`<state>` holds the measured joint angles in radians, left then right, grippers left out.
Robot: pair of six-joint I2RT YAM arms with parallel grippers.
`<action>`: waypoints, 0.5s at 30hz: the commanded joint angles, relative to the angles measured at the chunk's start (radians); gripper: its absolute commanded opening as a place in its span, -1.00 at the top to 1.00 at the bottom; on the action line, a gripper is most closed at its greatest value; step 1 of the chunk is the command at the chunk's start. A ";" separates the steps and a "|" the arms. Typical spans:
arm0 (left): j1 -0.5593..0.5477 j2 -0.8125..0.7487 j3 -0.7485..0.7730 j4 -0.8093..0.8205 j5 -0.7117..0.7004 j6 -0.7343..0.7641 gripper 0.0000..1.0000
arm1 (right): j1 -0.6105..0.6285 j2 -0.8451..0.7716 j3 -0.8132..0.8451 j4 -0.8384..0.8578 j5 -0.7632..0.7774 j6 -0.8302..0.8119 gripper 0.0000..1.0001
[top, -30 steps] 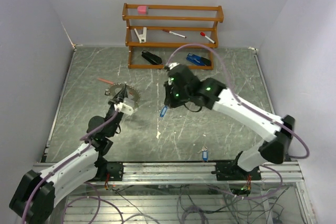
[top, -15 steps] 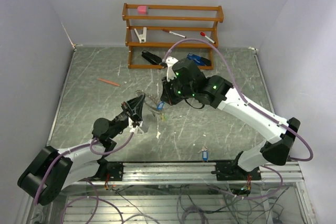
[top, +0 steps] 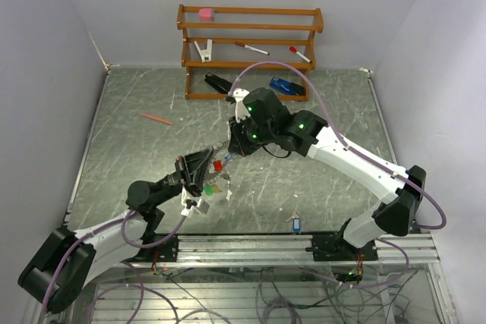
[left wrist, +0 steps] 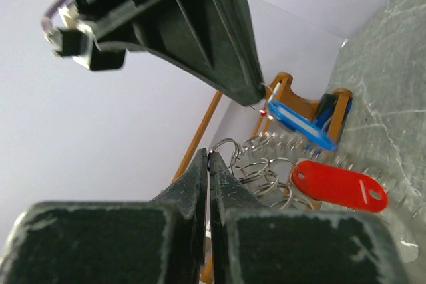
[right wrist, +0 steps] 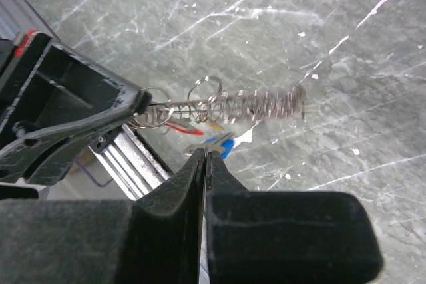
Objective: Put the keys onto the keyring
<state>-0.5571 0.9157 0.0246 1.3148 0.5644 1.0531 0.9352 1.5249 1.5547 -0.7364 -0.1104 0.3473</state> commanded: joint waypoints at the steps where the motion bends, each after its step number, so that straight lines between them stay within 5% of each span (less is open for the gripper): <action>1: 0.003 -0.039 -0.008 0.240 0.070 0.016 0.86 | -0.005 0.022 -0.027 0.035 -0.034 0.009 1.00; 15: 0.003 -0.099 -0.013 0.168 0.078 -0.008 0.86 | -0.005 0.039 0.068 0.029 -0.038 0.022 1.00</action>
<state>-0.5571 0.8135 0.0154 1.3048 0.6212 1.0584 0.9352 1.5787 1.5826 -0.7231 -0.1425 0.3584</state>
